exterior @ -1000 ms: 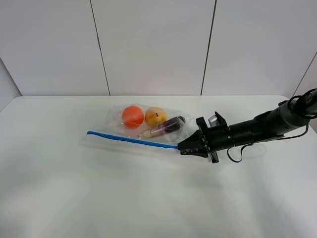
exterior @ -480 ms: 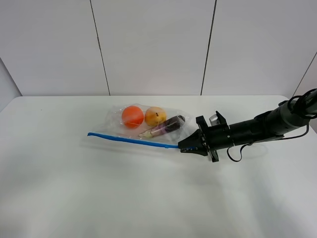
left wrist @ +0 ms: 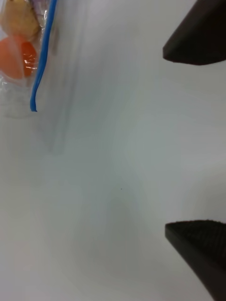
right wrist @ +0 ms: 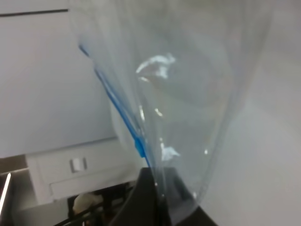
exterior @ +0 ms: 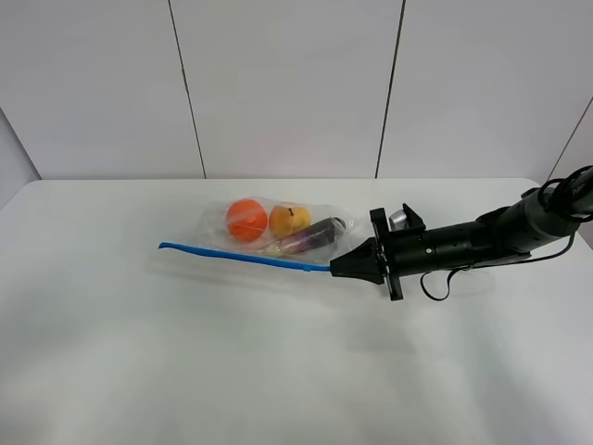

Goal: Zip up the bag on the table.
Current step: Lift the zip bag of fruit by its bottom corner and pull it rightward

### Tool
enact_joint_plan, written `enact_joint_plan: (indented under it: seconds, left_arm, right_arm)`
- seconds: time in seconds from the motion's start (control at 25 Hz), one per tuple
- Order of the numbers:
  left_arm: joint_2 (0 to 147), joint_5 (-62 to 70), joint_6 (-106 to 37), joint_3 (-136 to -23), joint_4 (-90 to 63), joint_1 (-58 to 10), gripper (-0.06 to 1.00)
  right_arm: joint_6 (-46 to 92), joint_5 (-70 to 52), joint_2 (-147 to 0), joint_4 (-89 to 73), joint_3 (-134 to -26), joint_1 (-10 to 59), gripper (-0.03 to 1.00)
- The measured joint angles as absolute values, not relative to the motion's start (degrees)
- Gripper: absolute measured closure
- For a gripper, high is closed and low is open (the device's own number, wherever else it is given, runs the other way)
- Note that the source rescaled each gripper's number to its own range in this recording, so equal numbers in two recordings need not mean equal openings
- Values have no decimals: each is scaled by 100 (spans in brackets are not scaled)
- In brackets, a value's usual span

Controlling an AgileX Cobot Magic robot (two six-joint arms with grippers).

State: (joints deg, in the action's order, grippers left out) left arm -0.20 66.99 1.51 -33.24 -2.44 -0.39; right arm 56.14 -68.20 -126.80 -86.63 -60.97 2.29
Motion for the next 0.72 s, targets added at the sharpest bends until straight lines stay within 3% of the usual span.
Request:
enact_joint_plan:
  seconds: [0.72]
  left_arm:
    - [-20,6699,151,-3324,-244,-39,1]
  right_arm:
    - [5548,-6867,-12017,-8708,-6094,229,96]
